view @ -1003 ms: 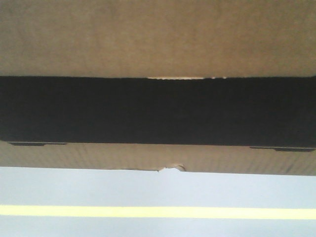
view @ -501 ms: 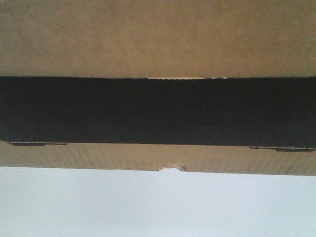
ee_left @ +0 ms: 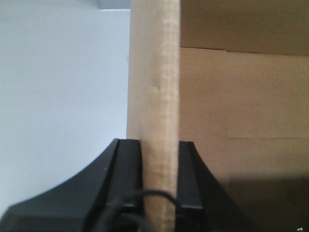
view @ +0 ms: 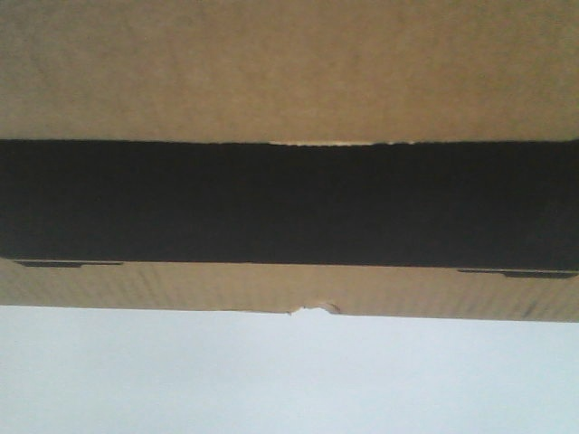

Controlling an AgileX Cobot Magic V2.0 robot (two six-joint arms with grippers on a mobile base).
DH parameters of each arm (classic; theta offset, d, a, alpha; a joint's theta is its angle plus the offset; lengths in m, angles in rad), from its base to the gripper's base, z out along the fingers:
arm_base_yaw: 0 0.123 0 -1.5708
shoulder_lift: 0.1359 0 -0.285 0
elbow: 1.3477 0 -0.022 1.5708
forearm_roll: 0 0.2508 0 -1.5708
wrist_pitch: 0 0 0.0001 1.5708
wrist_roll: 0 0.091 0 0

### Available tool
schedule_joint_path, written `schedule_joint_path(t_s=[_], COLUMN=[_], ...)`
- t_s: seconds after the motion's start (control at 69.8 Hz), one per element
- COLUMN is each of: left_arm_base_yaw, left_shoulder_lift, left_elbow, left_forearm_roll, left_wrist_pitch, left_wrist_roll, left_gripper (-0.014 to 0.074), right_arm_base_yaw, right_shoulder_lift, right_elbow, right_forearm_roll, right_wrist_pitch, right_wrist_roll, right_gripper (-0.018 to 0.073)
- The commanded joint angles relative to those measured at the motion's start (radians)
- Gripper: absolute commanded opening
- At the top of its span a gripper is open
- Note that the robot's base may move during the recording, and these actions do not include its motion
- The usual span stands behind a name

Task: Grab box from left shelf to table start
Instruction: 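Carry the box with both grippers while driving to the white table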

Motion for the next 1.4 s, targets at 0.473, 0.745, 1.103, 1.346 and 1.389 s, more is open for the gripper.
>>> schedule_joint_path(t_s=[0.473,0.745,1.103,1.346,1.389], left_arm_base_yaw=[-0.011,-0.011,-0.011,-0.011,-0.011], left_shoulder_lift=[-0.012,-0.012,-0.010,-0.010,-0.010], left_elbow=[-0.041,-0.041,-0.041,-0.041,-0.041], left_forearm_roll=[-0.120,-0.120,-0.120,-0.120,-0.120], left_wrist_pitch=[-0.187,-0.187,-0.187,-0.187,-0.187], left_wrist_roll=[-0.022,-0.022,-0.022,-0.022,-0.022], left_gripper=[-0.0104,-0.0104,-0.0104,-0.0104,-0.0104], right_arm_base_yaw=[0.008,0.008,0.008,0.008,0.008], right_shoulder_lift=[0.000,0.000,0.000,0.000,0.001], right_elbow=[-0.033,-0.033,-0.033,-0.033,-0.033], right_forearm_roll=[0.037,0.037,0.037,0.037,0.037], right_wrist_pitch=[-0.149,-0.149,-0.149,-0.149,-0.149], right_wrist_roll=[-0.012,-0.012,-0.012,-0.012,-0.012], right_gripper=[0.0059,0.0059,0.0059,0.0059,0.0059])
